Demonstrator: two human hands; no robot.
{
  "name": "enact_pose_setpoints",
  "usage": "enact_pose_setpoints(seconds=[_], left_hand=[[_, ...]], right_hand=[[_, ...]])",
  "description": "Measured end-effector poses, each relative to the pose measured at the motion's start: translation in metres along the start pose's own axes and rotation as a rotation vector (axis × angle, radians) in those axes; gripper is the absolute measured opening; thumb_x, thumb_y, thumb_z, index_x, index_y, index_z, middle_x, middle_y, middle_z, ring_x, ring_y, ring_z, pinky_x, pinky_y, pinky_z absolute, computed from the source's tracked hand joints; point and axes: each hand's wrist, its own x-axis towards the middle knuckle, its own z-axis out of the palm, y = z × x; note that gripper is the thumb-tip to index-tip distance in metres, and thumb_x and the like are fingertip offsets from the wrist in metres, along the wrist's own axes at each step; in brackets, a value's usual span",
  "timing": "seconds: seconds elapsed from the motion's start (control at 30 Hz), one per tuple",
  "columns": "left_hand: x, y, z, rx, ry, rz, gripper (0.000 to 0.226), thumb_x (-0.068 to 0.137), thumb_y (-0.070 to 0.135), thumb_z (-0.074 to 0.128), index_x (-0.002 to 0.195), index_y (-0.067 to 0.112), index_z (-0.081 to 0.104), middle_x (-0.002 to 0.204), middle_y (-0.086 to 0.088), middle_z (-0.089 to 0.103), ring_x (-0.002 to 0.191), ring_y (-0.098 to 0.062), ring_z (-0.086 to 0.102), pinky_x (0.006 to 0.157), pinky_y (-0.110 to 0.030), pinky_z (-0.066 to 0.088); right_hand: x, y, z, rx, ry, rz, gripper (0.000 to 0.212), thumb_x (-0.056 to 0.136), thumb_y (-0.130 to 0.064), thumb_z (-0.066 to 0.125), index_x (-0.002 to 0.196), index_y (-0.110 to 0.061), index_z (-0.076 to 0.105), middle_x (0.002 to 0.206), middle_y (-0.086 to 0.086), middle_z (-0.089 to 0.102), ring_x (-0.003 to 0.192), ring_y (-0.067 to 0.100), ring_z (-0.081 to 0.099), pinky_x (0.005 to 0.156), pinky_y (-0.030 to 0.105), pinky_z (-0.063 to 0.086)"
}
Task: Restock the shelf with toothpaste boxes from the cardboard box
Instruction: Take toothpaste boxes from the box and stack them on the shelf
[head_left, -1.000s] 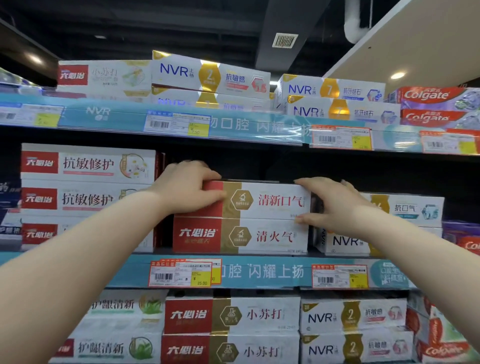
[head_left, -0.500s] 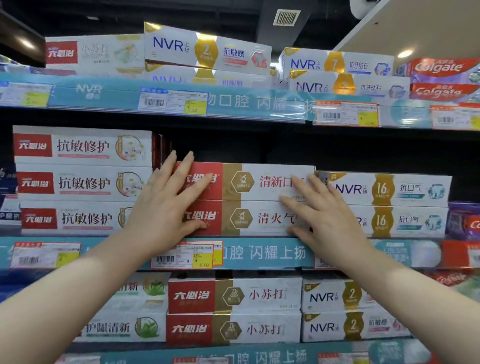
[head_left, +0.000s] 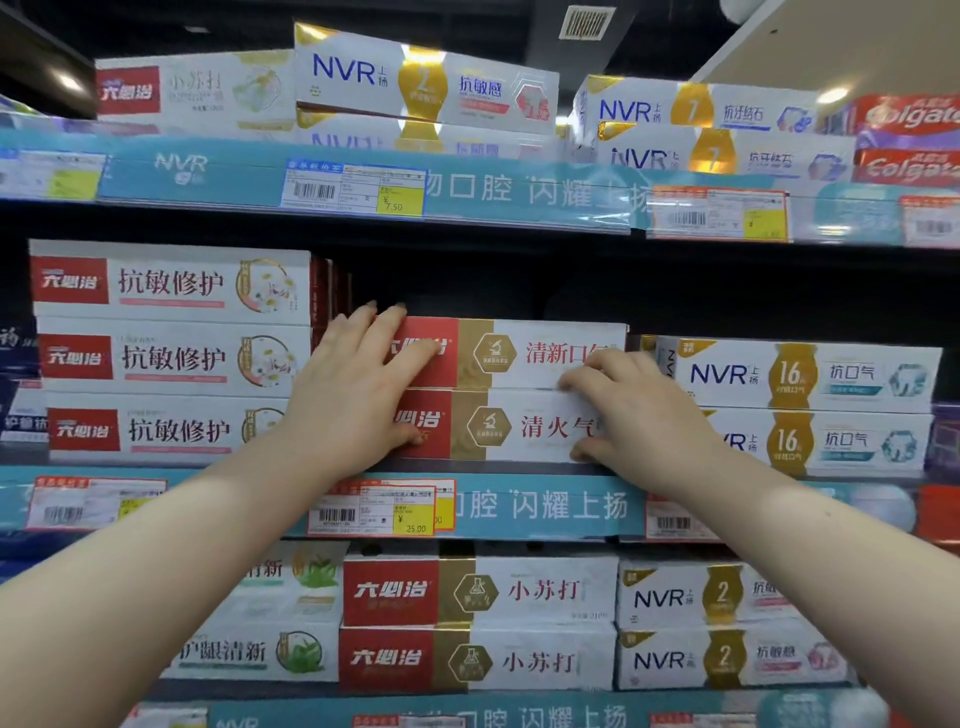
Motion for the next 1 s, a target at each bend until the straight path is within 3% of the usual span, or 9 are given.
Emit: enact_pose_setpoints(seconds=[0.13,0.4,0.5,0.6,0.67,0.77,0.83,0.9,1.0], left_hand=[[0.006,0.000,0.005,-0.014,-0.029,-0.011,0.088,0.060,0.040,0.081,0.135,0.018,0.039,0.149,-0.017,0.027,0.138,-0.039,0.020,0.113,-0.049,0.018],[0.009,0.002,0.003,-0.155,-0.195,-0.086,0.063,0.075,0.033,0.072,0.126,0.021,0.037,0.156,-0.006,-0.001,0.144,-0.027,-0.009,0.093,-0.043,0.048],[0.009,0.001,0.006,-0.268,-0.165,-0.109,0.053,0.077,0.016,0.068,0.123,0.018,0.042,0.157,-0.008,-0.006,0.144,-0.029,-0.012,0.109,-0.051,0.032],[0.005,0.007,0.004,-0.452,-0.153,-0.248,0.063,0.080,0.010,0.065,0.134,0.023,0.036,0.156,-0.010,-0.016,0.143,-0.032,-0.015,0.117,-0.050,0.010],[-0.001,0.013,-0.004,-0.634,-0.222,-0.388,0.076,0.082,0.016,0.065,0.142,0.031,0.022,0.155,-0.010,-0.019,0.144,-0.032,-0.007,0.117,-0.045,0.013],[-0.012,0.020,-0.016,-0.914,-0.327,-0.515,0.089,0.082,0.020,0.066,0.144,0.042,0.006,0.157,-0.011,-0.002,0.135,-0.030,0.032,0.104,-0.034,0.036],[-0.014,0.019,-0.016,-1.065,-0.354,-0.550,0.093,0.081,0.017,0.068,0.144,0.043,0.004,0.148,-0.007,0.033,0.115,-0.022,0.054,0.095,-0.033,0.044],[-0.013,0.018,-0.015,-1.170,-0.342,-0.563,0.091,0.080,0.012,0.067,0.143,0.043,0.009,0.124,0.002,0.057,0.099,-0.015,0.062,0.091,-0.035,0.049],[-0.010,0.014,-0.013,-1.191,-0.336,-0.577,0.091,0.079,0.009,0.067,0.143,0.042,0.012,0.116,0.004,0.062,0.100,-0.016,0.063,0.094,-0.040,0.049]], right_hand=[[0.008,-0.001,0.001,0.020,-0.068,0.034,0.062,0.076,-0.038,0.068,0.129,-0.027,0.039,0.130,-0.003,0.039,0.119,0.020,0.035,0.091,0.034,0.041],[0.017,-0.003,0.005,0.086,-0.135,0.102,0.055,0.077,-0.028,0.069,0.125,-0.022,0.041,0.127,0.002,0.043,0.114,0.023,0.042,0.092,0.037,0.045],[0.016,-0.003,0.006,0.151,-0.114,0.160,0.054,0.081,-0.018,0.065,0.129,-0.020,0.041,0.134,0.004,0.039,0.119,0.024,0.044,0.096,0.034,0.042],[0.010,-0.004,0.002,0.270,-0.098,0.274,0.059,0.084,-0.016,0.060,0.138,-0.019,0.035,0.146,0.003,0.027,0.127,0.025,0.041,0.101,0.032,0.037],[0.005,-0.007,0.000,0.317,-0.173,0.315,0.063,0.086,-0.023,0.059,0.142,-0.022,0.028,0.150,0.003,0.024,0.130,0.027,0.039,0.103,0.035,0.037],[0.002,-0.010,-0.001,0.347,-0.295,0.351,0.070,0.087,-0.028,0.056,0.145,-0.029,0.016,0.153,0.006,0.017,0.133,0.031,0.035,0.103,0.038,0.037],[0.003,-0.010,-0.002,0.350,-0.323,0.383,0.074,0.088,-0.029,0.055,0.146,-0.032,0.008,0.156,0.010,0.009,0.136,0.034,0.031,0.105,0.039,0.035],[0.004,-0.010,-0.004,0.382,-0.344,0.409,0.079,0.089,-0.030,0.054,0.147,-0.029,0.001,0.155,0.012,0.013,0.135,0.032,0.032,0.106,0.039,0.033],[0.007,-0.008,-0.005,0.453,-0.370,0.454,0.084,0.088,-0.026,0.056,0.147,-0.022,-0.003,0.145,0.010,0.035,0.122,0.027,0.045,0.097,0.035,0.039]])
